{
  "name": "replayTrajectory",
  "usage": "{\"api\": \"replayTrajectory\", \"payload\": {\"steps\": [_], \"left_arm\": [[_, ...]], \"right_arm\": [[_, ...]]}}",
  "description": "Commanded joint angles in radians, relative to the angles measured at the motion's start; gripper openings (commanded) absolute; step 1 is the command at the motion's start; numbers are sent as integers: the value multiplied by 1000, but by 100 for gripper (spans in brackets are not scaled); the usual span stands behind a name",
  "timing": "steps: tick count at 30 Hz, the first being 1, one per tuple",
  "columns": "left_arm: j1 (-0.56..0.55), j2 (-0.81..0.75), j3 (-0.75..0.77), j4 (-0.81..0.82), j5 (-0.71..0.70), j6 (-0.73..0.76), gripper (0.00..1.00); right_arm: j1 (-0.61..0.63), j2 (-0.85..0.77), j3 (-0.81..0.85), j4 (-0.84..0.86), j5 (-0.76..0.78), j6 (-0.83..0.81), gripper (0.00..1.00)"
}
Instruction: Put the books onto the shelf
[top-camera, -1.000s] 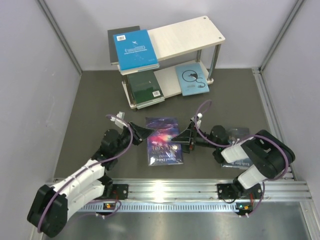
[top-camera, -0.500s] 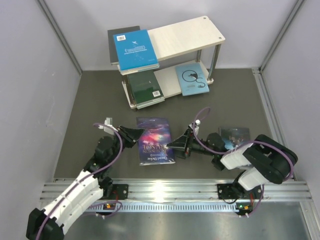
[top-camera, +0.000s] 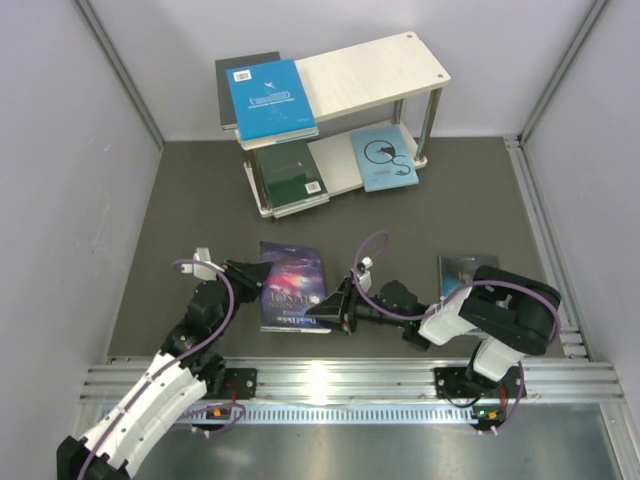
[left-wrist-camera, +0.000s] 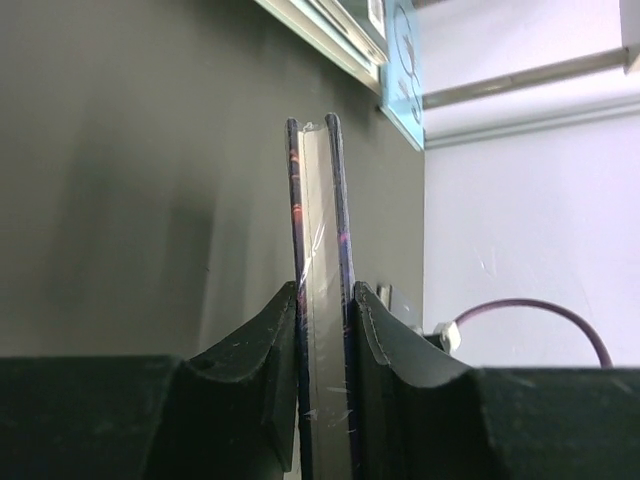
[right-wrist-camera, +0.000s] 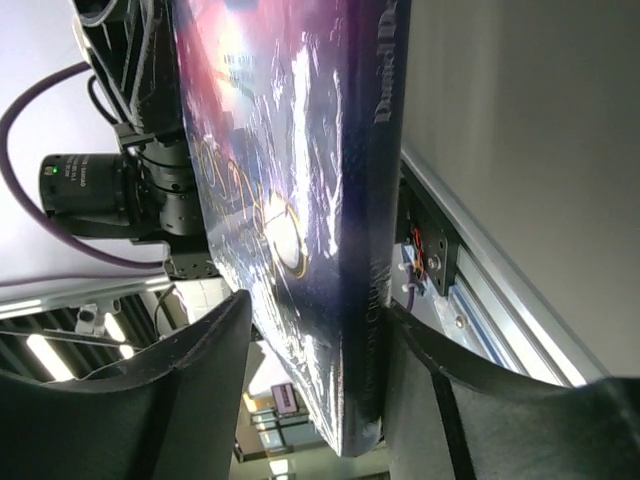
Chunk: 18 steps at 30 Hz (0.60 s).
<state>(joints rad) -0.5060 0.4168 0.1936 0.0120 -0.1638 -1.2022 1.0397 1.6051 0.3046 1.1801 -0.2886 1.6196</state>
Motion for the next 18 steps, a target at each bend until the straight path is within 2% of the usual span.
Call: {"api": "replayTrajectory", "payload": {"steps": [1, 5, 10, 18], "left_arm": [[6, -39, 7, -50, -149, 41, 0], [4, -72, 15, -104, -187, 36, 0], [4, -104, 6, -126, -201, 27, 0], [3, -116, -25, -136, -184, -36, 0]], "right_arm": [[74, 16, 108, 300, 25, 43, 52], [97, 27, 120, 303, 68, 45, 50], [91, -25, 47, 300, 195, 28, 47], [-24, -42, 60, 300, 223, -1, 37]]}}
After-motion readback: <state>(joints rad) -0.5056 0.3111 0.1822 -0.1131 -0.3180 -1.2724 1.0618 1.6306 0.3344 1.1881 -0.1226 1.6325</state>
